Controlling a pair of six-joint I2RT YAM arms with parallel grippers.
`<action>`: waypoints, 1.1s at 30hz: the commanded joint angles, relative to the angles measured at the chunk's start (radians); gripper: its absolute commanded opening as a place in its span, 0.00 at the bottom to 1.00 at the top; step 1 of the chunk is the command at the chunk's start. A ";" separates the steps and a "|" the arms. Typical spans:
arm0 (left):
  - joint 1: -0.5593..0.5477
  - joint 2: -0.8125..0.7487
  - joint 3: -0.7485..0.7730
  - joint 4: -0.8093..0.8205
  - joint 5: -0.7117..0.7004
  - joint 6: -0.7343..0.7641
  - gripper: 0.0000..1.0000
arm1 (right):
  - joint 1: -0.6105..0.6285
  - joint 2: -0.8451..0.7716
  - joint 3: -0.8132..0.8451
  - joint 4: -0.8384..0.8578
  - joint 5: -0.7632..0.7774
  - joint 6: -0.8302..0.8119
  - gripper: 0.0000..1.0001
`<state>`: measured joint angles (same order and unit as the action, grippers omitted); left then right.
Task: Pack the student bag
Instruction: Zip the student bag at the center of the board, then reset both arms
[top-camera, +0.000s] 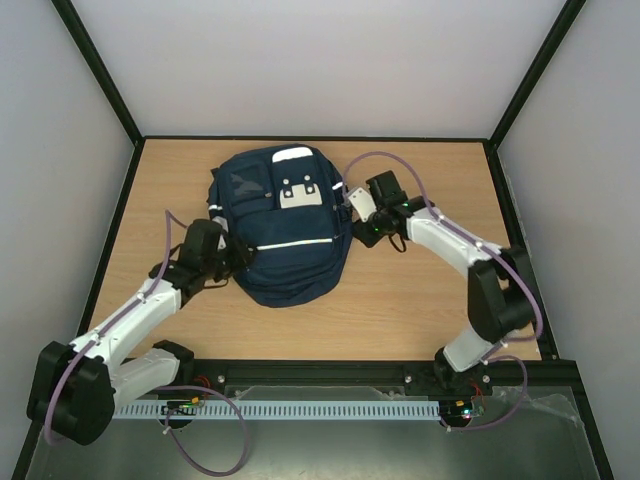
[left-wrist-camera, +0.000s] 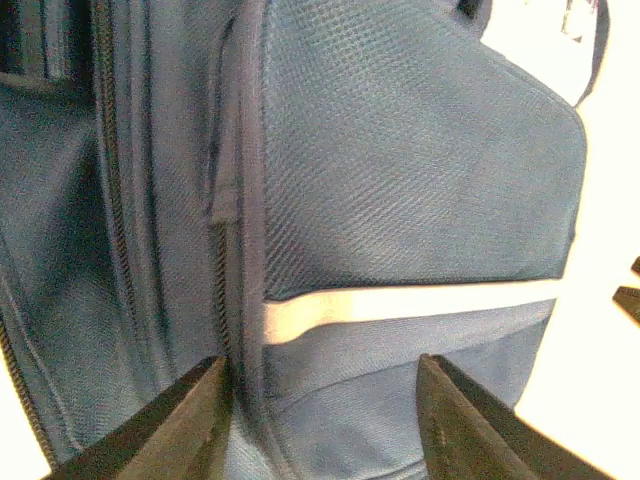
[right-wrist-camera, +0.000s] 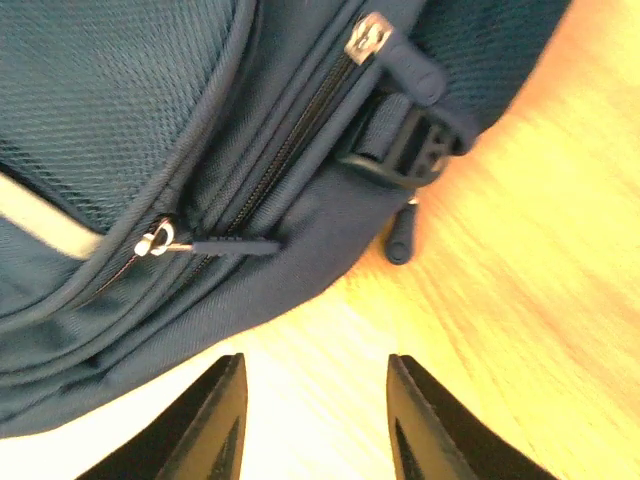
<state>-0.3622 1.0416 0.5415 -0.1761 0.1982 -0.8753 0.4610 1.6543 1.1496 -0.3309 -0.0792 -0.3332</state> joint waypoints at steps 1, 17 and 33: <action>0.015 -0.002 0.163 -0.149 -0.027 0.148 0.62 | -0.021 -0.177 -0.031 -0.031 0.030 0.033 0.42; 0.016 -0.001 0.527 -0.344 -0.316 0.533 0.99 | -0.199 -0.697 -0.097 0.015 0.085 0.258 1.00; -0.021 -0.218 0.194 -0.104 -0.499 0.523 0.99 | -0.201 -0.890 -0.522 0.309 0.182 0.513 1.00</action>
<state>-0.3878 0.8257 0.7132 -0.3260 -0.2459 -0.3462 0.2619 0.8486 0.6888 -0.1444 0.0566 0.1120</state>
